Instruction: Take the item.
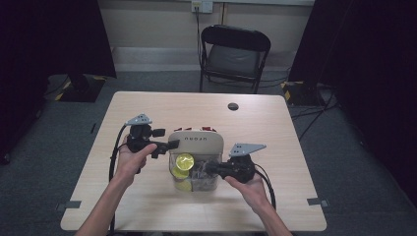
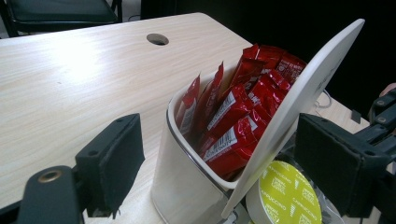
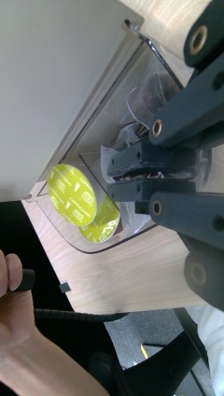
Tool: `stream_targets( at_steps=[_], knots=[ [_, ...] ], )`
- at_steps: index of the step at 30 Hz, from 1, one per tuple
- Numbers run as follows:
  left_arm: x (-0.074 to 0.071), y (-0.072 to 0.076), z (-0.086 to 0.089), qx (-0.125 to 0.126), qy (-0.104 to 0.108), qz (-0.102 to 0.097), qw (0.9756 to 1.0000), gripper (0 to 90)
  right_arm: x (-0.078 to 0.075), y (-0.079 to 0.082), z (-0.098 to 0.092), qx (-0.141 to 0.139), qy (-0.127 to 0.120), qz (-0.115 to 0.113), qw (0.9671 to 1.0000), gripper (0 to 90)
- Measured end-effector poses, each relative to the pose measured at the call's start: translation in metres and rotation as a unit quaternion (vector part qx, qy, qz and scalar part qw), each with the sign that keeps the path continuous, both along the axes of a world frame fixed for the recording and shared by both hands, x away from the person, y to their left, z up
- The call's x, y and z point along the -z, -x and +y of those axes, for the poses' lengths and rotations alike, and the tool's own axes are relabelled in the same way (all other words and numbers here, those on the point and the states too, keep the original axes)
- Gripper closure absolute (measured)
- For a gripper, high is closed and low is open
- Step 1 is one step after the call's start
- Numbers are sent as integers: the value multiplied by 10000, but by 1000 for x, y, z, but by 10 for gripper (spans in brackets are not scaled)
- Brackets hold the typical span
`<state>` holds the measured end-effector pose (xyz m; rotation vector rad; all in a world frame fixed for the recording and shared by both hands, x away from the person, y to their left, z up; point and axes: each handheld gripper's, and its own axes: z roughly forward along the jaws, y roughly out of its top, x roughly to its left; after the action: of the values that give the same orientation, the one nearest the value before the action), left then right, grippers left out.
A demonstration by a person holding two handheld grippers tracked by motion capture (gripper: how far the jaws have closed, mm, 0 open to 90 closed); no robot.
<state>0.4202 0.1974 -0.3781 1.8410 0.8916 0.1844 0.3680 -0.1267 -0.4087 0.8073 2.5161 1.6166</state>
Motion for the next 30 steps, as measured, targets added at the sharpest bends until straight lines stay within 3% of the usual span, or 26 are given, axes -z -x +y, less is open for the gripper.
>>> stream_targets(
  at_steps=[30],
  knots=[
    [0, 0, 0, 5, -4, 12, 10000, 158, -23, 9, -17, 99, -280, -210, 9993, 875]
  ],
)
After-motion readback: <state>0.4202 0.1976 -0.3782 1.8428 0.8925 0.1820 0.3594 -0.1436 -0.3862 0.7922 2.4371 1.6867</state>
